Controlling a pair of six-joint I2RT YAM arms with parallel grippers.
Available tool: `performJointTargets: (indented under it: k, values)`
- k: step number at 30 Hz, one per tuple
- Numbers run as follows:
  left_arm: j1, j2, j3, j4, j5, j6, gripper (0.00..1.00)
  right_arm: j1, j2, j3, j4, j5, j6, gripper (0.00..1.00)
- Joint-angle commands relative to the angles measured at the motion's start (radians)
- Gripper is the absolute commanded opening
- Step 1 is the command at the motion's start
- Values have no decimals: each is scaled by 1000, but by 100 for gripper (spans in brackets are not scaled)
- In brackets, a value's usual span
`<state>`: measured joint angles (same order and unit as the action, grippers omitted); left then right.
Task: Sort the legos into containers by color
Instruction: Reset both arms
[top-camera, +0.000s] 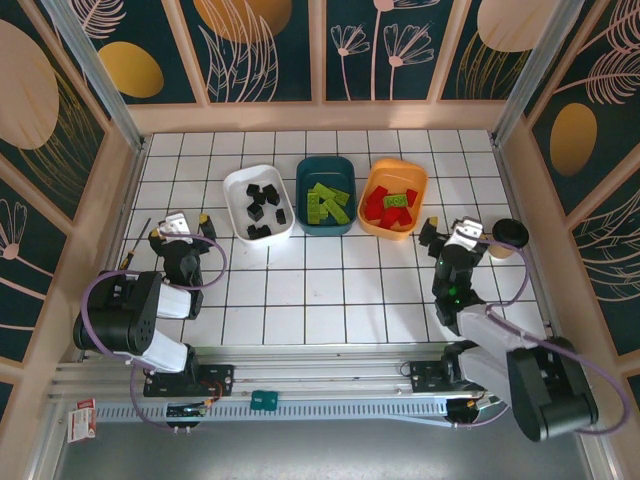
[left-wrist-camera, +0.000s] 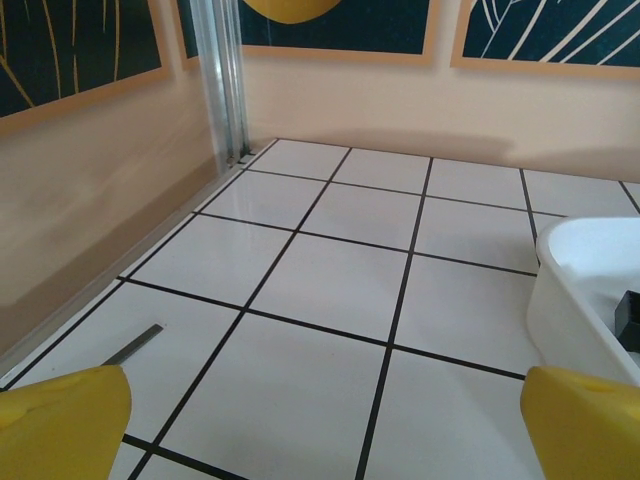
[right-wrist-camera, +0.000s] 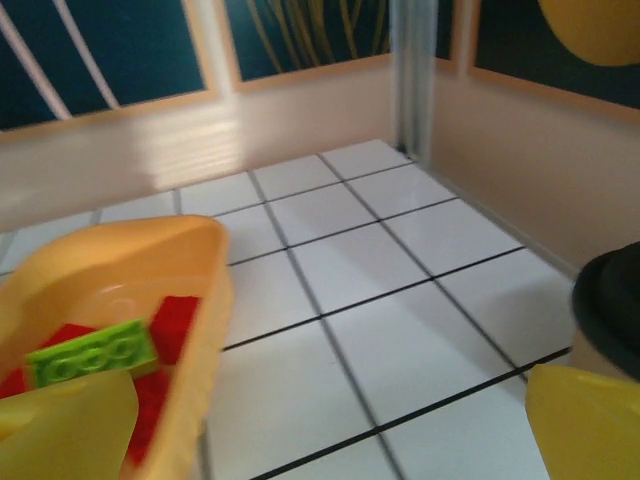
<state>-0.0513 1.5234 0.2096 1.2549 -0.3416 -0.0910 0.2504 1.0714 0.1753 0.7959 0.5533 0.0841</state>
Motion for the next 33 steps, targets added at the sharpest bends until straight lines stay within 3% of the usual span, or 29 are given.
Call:
performJointTargets:
  k: [1,4,9,13,18,19,25,33]
  values:
    - [7,-5,7,55,-6,-21,99,-66,159,17,265,-57,-82,99]
    - [8,-5,7,55,-5,-21,99,-108,315,10,444,-125,-102,99]
    - [7,-5,7,55,-5,-22,99,-164,454,74,478,-222,-103,99]
    - [8,-5,7,55,-5,-22,99,-238,449,118,366,-343,-43,99]
    - [7,-4,7,55,-5,-21,99,-275,487,45,528,-520,-59,99]
    - [7,-5,7,55,-6,-21,99,-268,514,0,660,-496,-64,99]
    - [7,-4,7,54,-6,-22,99,-260,505,6,621,-376,-33,99]
    - [7,-3,7,54,-6,-21,99,-260,500,6,614,-378,-32,99]
